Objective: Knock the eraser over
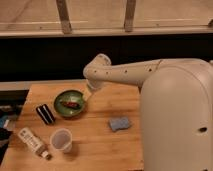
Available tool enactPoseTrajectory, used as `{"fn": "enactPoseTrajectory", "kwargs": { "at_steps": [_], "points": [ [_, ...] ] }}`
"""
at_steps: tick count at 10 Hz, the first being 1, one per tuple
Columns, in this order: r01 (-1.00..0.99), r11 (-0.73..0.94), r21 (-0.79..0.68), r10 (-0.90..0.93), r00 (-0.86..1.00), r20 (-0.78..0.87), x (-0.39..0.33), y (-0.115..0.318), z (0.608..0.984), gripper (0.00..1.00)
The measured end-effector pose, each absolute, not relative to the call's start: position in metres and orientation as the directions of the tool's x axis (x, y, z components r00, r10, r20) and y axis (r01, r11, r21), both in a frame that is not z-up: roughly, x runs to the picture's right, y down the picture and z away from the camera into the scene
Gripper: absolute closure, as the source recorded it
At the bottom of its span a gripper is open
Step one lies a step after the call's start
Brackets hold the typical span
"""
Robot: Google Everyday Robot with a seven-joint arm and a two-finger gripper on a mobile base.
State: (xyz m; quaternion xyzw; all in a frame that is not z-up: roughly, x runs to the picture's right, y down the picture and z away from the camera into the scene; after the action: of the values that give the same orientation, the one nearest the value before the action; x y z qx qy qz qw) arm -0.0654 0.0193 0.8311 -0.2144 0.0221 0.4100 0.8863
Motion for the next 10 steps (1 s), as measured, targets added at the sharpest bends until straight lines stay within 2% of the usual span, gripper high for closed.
{"fn": "enactPoseTrajectory", "kwargs": {
  "at_steps": [10],
  "points": [
    [-0.71,0.598,-0.372,0.692,0.691,-0.207,-0.081,0.026,0.823,0.2]
  ]
}}
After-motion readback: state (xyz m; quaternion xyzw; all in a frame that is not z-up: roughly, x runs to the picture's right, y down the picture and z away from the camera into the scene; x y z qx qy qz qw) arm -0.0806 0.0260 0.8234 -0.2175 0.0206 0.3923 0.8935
